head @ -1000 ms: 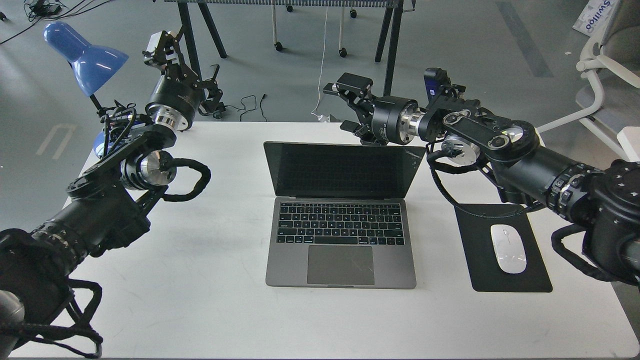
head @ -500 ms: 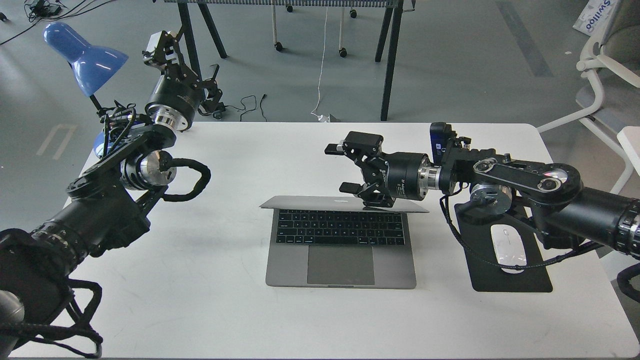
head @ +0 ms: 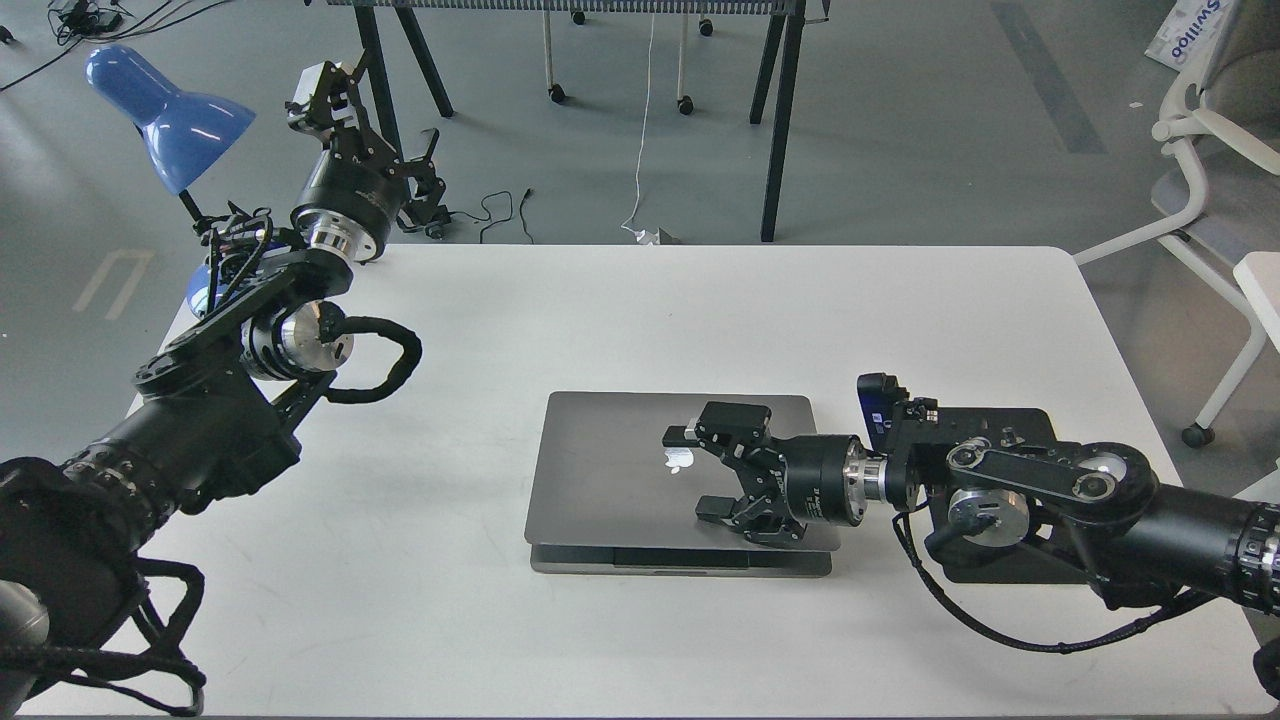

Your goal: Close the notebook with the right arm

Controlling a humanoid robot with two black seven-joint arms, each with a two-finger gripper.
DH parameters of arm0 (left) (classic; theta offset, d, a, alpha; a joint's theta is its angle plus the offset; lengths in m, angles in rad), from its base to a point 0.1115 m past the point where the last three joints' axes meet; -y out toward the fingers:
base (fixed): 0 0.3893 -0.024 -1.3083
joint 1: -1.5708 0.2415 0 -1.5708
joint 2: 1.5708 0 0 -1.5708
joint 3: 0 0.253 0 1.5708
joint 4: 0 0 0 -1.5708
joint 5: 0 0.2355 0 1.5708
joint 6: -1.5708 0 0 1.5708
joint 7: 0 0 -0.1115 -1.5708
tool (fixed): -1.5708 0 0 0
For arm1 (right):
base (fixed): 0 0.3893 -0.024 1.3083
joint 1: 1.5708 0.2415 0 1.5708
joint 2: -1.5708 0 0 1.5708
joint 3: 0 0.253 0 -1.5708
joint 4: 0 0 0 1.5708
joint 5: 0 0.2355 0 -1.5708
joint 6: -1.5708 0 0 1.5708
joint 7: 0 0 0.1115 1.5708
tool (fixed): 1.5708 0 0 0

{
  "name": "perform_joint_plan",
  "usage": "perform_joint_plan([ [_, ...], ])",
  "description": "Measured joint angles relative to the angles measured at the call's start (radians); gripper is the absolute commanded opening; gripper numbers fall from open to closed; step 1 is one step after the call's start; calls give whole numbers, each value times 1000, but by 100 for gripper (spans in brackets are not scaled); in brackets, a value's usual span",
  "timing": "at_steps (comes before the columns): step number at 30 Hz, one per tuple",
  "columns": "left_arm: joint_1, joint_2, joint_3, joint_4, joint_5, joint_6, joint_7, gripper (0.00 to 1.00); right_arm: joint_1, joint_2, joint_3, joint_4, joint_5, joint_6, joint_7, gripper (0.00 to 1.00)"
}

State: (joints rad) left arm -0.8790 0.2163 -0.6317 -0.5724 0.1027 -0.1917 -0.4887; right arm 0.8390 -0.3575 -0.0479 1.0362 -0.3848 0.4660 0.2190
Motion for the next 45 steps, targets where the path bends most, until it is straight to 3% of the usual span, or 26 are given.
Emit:
perform_joint_plan([
  [13, 0, 0, 0, 0, 0, 0, 0, 100, -70, 1, 2, -25, -24, -49, 3, 100],
  [22, 0, 0, 0, 0, 0, 0, 0, 100, -10, 8, 48, -26, -22, -50, 2, 100],
  [28, 0, 0, 0, 0, 0, 0, 0, 100, 77, 11, 217, -75, -24, -90, 3, 100],
  [38, 0, 0, 0, 0, 0, 0, 0, 100, 165, 142, 561, -417, -20, -175, 7, 100],
  [45, 0, 0, 0, 0, 0, 0, 0, 100, 159, 175, 732, -462, 2, -192, 8, 100],
])
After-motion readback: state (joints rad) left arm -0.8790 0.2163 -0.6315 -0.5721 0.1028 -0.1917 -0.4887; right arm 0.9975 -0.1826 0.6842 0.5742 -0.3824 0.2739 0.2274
